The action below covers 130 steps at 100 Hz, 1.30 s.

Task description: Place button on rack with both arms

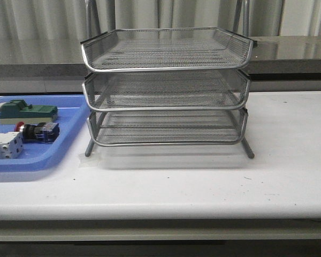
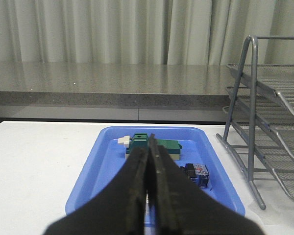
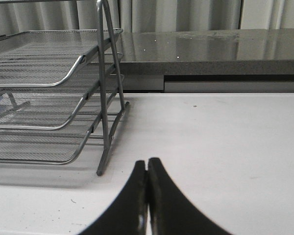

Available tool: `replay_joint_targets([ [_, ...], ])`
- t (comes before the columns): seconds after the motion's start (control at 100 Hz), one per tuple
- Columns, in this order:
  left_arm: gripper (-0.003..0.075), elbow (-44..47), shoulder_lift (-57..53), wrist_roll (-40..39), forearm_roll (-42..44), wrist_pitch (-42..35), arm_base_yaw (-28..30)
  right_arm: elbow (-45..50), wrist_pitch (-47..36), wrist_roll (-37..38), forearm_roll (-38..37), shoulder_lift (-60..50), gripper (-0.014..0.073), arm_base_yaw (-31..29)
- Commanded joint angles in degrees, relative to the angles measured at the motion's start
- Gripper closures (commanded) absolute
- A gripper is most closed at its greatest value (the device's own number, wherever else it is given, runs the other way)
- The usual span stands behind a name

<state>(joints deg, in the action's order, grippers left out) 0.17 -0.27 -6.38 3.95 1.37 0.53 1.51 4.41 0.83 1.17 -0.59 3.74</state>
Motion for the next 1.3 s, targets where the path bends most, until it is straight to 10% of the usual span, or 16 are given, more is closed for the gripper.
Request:
replay_joint_targets([
  [0.0,0.074,2.39,-1.74,-0.56,-0.21,-5.05,0.07,-0.93,-4.99,-0.22,0.08,-0.9,0.0663,-0.24],
  [0.62,0.074,2.39,-1.74,-0.56,-0.21,-5.05,0.07,-6.61,-1.14,-0.22,3.38,-0.77,0.0663,-0.24],
  [1.29,0.074,2.39,-1.74,-0.56,-0.21,-5.05,0.07,-43.04,39.7,-0.22,14.48,31.58,0.0663,-0.24],
])
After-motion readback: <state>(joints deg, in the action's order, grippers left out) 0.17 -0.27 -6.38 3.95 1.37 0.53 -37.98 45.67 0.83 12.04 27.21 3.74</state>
